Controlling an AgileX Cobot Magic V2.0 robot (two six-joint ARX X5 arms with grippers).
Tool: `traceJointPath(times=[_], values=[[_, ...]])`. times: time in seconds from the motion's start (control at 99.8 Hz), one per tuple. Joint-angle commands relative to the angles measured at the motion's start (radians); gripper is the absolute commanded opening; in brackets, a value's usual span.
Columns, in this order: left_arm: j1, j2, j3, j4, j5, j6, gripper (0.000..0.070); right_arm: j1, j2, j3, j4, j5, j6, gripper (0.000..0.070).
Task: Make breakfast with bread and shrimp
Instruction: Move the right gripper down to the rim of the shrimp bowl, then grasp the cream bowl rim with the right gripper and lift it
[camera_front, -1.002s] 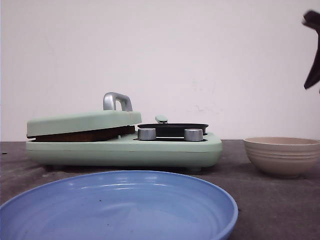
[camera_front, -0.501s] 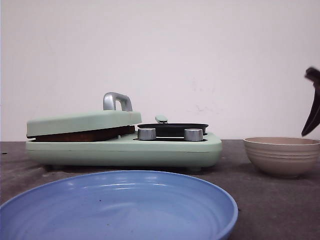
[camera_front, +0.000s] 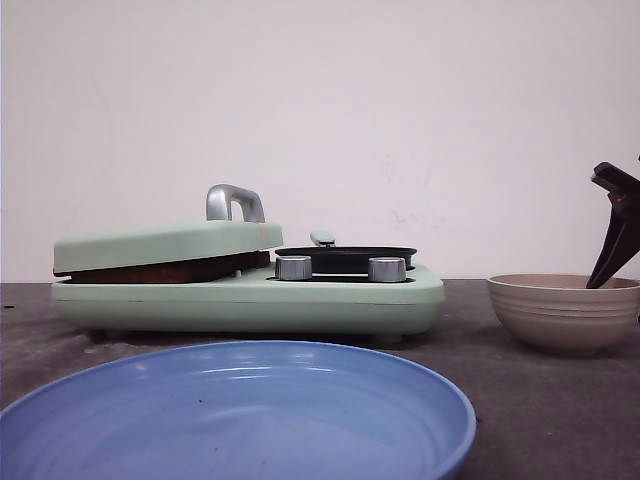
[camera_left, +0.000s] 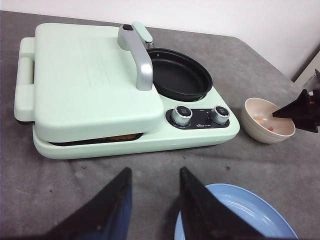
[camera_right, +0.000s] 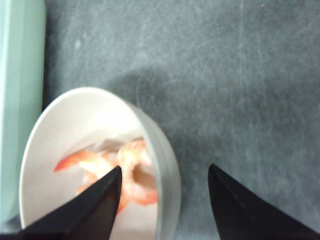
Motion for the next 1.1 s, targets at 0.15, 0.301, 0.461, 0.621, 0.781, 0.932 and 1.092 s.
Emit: traceJointPath(times=[0.15, 0.301, 0.461, 0.621, 0.781, 0.932, 1.092], values=[[-0.003, 0.002, 0.003, 0.007, -0.002, 0.012, 0.0115, -0.001, 0.045, 0.018, 0.021, -0.002, 0.017, 0.0339], [-0.003, 0.002, 0.003, 0.007, -0.002, 0.012, 0.0115, -0.001, 0.056, 0.018, 0.04, -0.001, 0.03, 0.0338], [-0.003, 0.002, 0.003, 0.007, -0.002, 0.013, 0.0116, -0.001, 0.056, 0.018, 0.051, 0.0, 0.034, 0.0336], [-0.003, 0.002, 0.003, 0.007, -0.002, 0.013, 0.0116, 0.0, 0.057, 0.018, 0.051, 0.001, 0.034, 0.0325], [-0.003, 0.002, 0.003, 0.007, -0.002, 0.012, 0.0116, 0.0, 0.057, 0.018, 0.049, -0.001, 0.033, 0.0253], [-0.003, 0.002, 0.003, 0.007, -0.002, 0.012, 0.0116, 0.007, 0.058, 0.018, 0.047, 0.0, 0.032, 0.0254], [-0.003, 0.002, 0.003, 0.007, -0.002, 0.013, 0.0116, 0.013, 0.062, 0.018, 0.047, 0.001, 0.032, 0.0255]])
